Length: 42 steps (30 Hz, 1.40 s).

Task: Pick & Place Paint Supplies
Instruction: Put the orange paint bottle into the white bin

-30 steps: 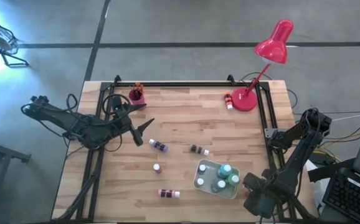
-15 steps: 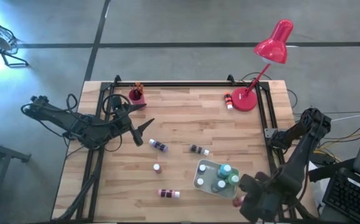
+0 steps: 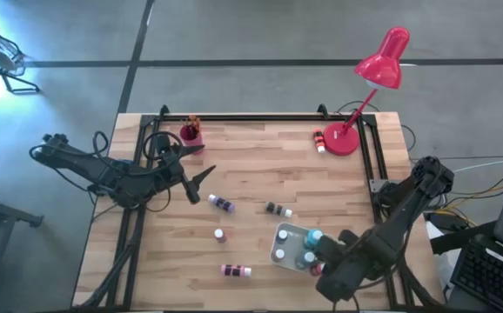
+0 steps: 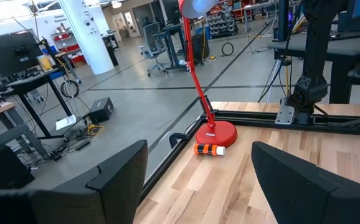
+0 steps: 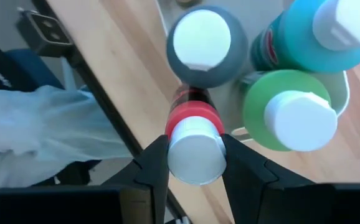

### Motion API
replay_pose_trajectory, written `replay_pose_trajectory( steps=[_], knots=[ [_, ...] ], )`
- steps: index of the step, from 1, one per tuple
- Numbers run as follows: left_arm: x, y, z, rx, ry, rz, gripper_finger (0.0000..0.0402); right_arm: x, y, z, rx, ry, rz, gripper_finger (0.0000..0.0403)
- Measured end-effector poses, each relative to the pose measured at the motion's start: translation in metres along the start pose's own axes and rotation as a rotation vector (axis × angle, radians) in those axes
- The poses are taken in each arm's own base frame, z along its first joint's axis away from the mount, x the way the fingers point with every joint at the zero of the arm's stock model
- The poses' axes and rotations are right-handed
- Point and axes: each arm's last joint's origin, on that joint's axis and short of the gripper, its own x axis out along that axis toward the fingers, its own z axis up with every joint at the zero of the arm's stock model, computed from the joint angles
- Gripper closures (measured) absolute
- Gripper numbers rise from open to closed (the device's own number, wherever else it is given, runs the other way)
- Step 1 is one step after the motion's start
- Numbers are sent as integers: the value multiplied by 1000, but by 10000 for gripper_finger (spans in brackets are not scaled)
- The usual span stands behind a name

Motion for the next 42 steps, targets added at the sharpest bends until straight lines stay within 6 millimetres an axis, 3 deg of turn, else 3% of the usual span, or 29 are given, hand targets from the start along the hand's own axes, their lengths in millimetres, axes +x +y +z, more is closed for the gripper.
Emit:
replay_pose_trajectory(
  steps=[21,42],
  knots=[
    [0,0,0,1,0,0,110,44,7,-8,155,22,-171,292],
    [0,0,0,1,0,0,110,49,8,-10,215,-11,-184,292]
  ],
)
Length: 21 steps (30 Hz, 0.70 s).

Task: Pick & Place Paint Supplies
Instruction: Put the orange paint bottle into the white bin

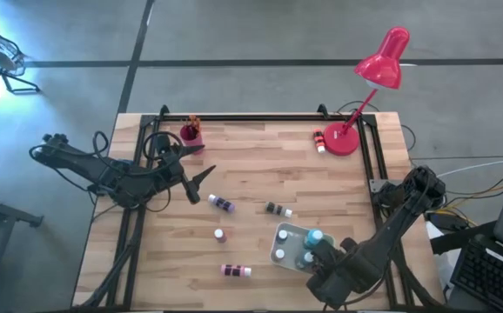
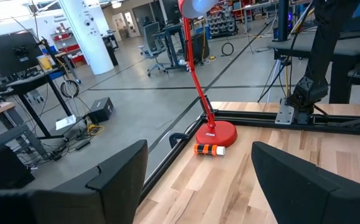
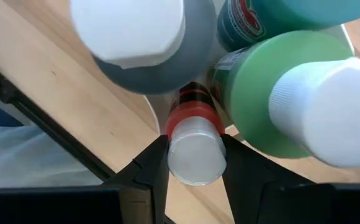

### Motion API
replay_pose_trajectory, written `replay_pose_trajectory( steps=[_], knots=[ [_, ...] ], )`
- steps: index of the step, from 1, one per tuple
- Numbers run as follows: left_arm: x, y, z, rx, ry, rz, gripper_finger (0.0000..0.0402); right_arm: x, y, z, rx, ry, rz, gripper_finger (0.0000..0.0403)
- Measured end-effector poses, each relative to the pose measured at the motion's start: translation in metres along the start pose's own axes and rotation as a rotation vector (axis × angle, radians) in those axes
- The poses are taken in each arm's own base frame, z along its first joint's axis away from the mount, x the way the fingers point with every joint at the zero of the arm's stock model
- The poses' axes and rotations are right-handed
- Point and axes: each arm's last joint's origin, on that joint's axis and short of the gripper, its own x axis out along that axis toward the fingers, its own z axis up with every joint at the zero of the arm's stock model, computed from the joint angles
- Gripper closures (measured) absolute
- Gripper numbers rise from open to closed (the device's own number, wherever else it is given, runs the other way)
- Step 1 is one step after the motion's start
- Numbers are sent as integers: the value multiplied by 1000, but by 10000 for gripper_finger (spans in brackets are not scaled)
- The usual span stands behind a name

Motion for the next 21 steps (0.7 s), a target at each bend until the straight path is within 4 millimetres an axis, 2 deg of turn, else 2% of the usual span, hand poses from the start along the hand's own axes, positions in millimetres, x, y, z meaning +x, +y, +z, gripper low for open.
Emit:
replay_pose_trajectory(
  steps=[6,13,21],
  knots=[
    [0,0,0,0,0,0,110,14,4,-3,-25,30,-49,292],
    [0,0,0,-1,0,0,110,19,5,-4,-26,27,-59,291],
    [0,0,0,0,0,0,110,18,5,-4,-37,30,-57,202]
  ],
)
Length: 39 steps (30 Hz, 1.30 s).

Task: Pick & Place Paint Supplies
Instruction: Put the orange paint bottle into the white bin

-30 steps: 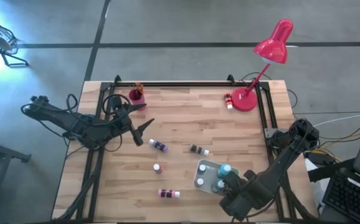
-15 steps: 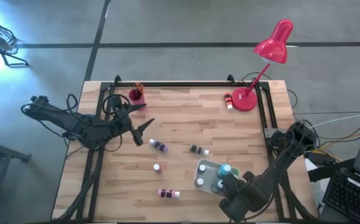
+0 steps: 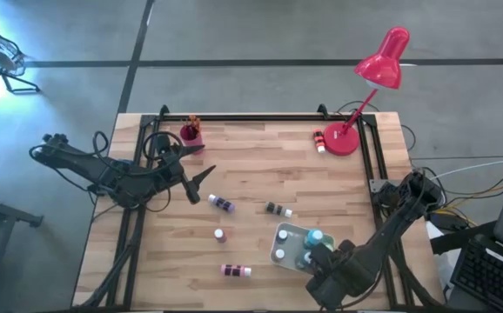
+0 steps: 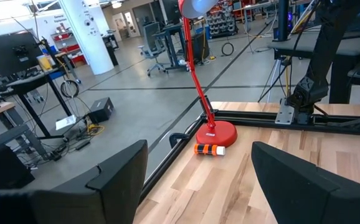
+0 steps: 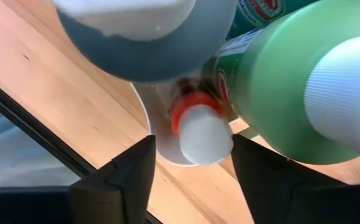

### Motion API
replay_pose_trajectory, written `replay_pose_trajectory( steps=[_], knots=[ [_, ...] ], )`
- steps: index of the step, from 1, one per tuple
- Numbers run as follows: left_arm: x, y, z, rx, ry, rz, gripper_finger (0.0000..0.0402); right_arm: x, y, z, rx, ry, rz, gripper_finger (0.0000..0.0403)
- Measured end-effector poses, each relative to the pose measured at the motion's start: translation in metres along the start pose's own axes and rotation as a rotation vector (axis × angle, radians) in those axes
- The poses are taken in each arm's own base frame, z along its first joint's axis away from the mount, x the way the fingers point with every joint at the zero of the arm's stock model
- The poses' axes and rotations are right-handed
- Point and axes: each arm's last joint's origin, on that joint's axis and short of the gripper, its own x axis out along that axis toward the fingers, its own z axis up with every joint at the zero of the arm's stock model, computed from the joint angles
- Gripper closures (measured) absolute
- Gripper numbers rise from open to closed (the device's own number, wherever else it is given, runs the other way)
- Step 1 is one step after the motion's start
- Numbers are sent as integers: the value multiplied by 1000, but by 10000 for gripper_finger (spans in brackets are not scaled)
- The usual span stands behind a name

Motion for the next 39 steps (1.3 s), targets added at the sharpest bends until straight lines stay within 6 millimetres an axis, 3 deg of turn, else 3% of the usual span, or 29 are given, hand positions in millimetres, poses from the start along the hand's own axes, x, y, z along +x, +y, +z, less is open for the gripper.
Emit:
replay_pose_trajectory(
  steps=[6,12,17,25,34,39],
  knots=[
    [0,0,0,0,0,0,110,-11,4,0,-54,38,38,175],
    [0,0,0,0,0,0,110,-51,17,5,-127,10,174,164],
    [0,0,0,0,0,0,110,-88,17,18,-177,-122,218,163],
    [0,0,0,0,0,0,110,-118,11,65,-268,-297,197,193],
    [0,0,0,0,0,0,110,-105,-23,149,-275,-271,-52,229],
    [0,0,0,0,0,0,110,-111,-39,165,-268,-220,-54,247]
  ],
)
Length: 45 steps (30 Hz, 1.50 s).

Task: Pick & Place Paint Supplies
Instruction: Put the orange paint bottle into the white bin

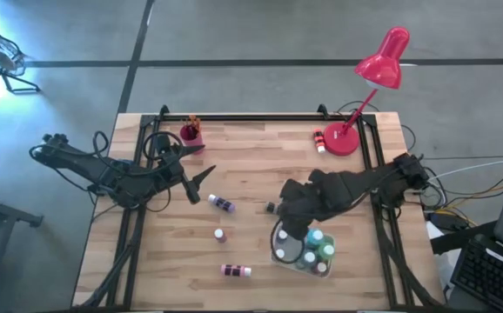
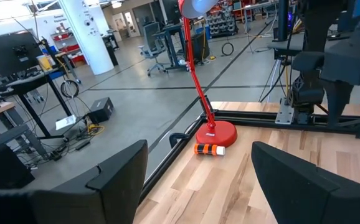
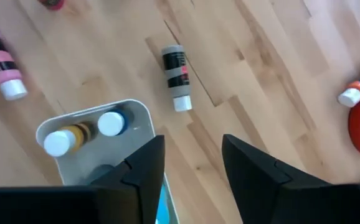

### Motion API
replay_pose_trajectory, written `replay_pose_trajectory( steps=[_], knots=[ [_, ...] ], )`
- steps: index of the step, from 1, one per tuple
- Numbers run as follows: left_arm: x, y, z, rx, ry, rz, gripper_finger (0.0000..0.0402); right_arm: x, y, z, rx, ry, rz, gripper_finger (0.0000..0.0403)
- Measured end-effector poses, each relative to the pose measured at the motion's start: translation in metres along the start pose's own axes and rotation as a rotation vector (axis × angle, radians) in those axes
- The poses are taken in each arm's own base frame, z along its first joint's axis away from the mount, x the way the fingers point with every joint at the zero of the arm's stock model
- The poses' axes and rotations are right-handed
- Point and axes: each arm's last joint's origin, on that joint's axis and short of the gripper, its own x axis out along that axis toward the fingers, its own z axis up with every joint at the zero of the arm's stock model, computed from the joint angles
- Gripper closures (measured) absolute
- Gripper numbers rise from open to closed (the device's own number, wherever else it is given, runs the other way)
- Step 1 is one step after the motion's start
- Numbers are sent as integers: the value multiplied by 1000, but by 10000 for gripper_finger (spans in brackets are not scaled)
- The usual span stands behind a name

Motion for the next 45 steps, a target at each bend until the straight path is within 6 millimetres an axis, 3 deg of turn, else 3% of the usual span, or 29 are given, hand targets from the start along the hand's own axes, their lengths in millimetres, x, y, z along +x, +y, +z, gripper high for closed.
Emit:
replay_pose_trajectory(
  steps=[11,19,26,31,36,45],
  knots=[
    [0,0,0,4,3,0,110,-22,-25,-11,125,-61,18,264],
    [0,0,0,5,3,0,110,-20,-43,-23,263,-61,-10,275],
    [0,0,-1,9,6,0,110,-7,-60,-31,355,-97,-106,280],
    [0,0,-1,11,7,0,110,6,-89,-24,339,-6,-129,269],
    [0,0,-1,11,7,0,110,27,-131,-18,440,86,-189,257],
    [0,0,-1,14,9,0,110,62,-186,-25,543,70,-267,231]
  ],
)
